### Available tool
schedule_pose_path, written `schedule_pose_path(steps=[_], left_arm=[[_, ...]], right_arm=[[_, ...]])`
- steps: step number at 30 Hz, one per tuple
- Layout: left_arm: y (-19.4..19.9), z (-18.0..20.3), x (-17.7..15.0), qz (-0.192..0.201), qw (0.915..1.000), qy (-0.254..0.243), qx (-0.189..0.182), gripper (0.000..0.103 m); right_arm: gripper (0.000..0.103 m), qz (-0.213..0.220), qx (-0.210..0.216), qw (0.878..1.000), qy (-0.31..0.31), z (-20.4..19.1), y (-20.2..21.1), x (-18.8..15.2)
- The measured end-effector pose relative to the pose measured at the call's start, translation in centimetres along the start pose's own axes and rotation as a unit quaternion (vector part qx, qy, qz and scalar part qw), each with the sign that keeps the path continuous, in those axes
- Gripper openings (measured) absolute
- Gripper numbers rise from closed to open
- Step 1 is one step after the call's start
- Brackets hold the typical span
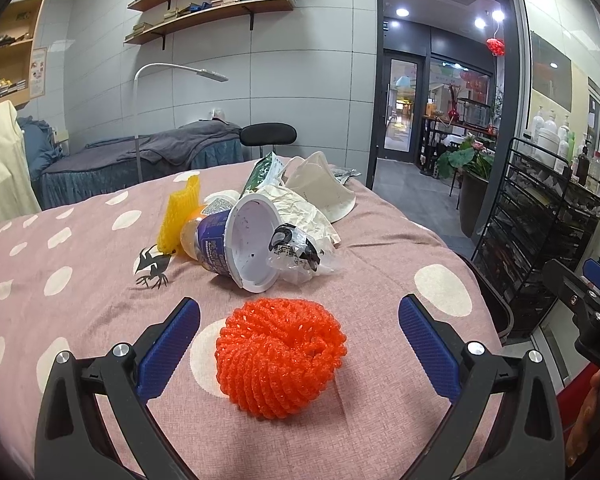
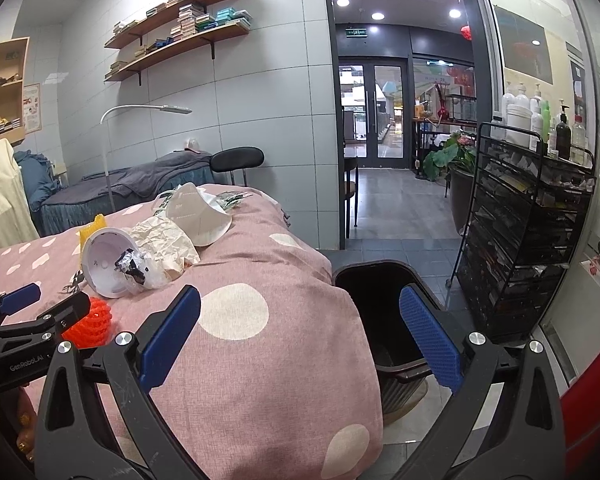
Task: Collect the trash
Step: 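Move both tools toward the trash pile on the table, then grasp the clear plastic wrapper with the right gripper while the left grasps the blue yogurt cup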
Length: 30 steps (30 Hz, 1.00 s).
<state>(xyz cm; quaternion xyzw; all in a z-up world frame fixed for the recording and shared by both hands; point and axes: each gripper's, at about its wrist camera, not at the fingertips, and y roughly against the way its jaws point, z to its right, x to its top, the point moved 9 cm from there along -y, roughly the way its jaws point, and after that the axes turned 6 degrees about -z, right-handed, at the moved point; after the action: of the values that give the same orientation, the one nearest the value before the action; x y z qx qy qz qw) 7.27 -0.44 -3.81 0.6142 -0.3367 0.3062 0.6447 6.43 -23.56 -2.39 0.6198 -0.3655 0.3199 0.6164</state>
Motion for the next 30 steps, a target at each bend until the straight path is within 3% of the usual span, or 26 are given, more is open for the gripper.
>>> schedule_pose_path(steps=[19, 25, 30], left_arm=[[-0.6, -0.8, -0.4, -0.014, 0.9999, 0.006, 0.001, 0.097], [-1.5, -3.0, -0.3, -0.036, 0.999, 0.026, -0.007, 0.097], [-2.6, -5.9, 0.0, -0.055, 0.9977, 0.037, 0.016, 0.097]], right_arm=[[0.098, -0.029, 0.017, 0.999, 0.015, -1.3, -1.9, -0.3], [0.098, -0.092, 0.08, 0.992, 0.034, -4.1, -5.0, -0.5], [0.098, -0.162, 0.181, 0.968, 0.056, -8.9, -8.1, -0.2]])
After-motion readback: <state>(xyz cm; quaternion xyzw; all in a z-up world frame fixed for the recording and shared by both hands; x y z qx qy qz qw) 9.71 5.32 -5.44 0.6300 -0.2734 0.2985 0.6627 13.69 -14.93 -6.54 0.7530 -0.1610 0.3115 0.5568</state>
